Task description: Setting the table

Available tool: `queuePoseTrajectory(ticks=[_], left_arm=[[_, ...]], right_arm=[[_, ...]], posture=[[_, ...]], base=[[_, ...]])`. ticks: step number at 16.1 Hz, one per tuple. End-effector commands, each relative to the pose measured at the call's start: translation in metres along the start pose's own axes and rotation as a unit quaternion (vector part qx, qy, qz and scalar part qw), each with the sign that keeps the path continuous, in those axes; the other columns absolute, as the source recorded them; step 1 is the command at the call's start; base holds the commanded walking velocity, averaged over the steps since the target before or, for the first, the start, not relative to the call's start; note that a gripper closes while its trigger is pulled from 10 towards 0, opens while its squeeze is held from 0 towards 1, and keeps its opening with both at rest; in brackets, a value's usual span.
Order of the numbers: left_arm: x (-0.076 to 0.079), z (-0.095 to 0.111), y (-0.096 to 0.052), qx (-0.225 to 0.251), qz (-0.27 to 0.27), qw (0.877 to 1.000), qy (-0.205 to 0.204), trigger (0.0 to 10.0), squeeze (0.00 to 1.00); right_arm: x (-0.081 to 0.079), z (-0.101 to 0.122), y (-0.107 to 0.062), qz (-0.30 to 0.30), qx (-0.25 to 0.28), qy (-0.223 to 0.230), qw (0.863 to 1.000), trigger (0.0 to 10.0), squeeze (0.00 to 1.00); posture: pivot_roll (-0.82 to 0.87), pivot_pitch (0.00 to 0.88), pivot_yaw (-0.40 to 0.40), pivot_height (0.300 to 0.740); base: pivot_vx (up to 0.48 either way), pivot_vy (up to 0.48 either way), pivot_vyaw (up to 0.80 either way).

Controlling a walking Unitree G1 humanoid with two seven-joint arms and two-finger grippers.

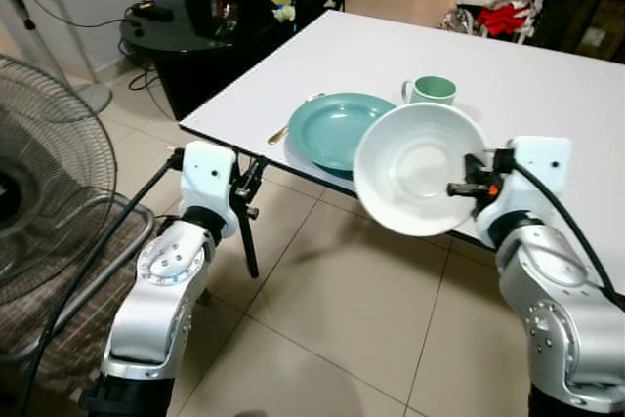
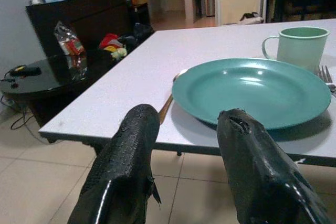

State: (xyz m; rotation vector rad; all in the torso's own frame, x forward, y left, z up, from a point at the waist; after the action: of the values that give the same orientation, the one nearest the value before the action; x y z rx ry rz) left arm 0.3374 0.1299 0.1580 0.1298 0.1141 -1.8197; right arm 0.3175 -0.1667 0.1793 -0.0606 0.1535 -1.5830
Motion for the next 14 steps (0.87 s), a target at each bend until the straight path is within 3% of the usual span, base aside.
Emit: queuePoseTrajectory(ticks=[1, 4, 14], left_arm=[[-0.008, 0.003, -0.003, 0.001, 0.009, 1.0, -0.001, 10.0, 0.0], [-0.007, 0.005, -0.002, 0.003, 0.005, 1.0, 0.001, 10.0, 0.0], [-0.004, 0.008, -0.002, 0.007, -0.009, 1.0, 0.016, 10.0, 0.0]], right_arm=[[-0.011, 0.013, 0.002, 0.028, 0.021, 0.006, 0.999, 10.0, 0.0], [-0.018, 0.017, 0.002, 0.047, 0.028, 0.002, 0.998, 10.0, 0.0], [-0.02, 0.014, 0.013, 0.059, 0.016, -0.035, 0.998, 10.0, 0.0]], posture=[[0.03, 0.0, 0.033, 0.74], [0.02, 0.0, 0.045, 0.74], [0.05, 0.0, 0.021, 0.74]], base=[[0.244, 0.0, 0.0], [0.28, 0.0, 0.0], [0.291, 0.0, 0.0]])
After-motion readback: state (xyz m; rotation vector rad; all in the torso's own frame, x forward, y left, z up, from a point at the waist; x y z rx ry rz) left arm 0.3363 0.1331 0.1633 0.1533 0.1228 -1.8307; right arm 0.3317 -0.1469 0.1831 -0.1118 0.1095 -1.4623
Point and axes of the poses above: a point about 5 cm out from each wrist's last joint towards the gripper, its own y axis pointing out of the wrist towards the gripper, its own z axis along the axis of the wrist's last joint, x = y × z, the point moved 6 cm from there along y, pointing out of the wrist towards the gripper, and after that the axes turned 2 degrees about y, right-handed, at the moved point
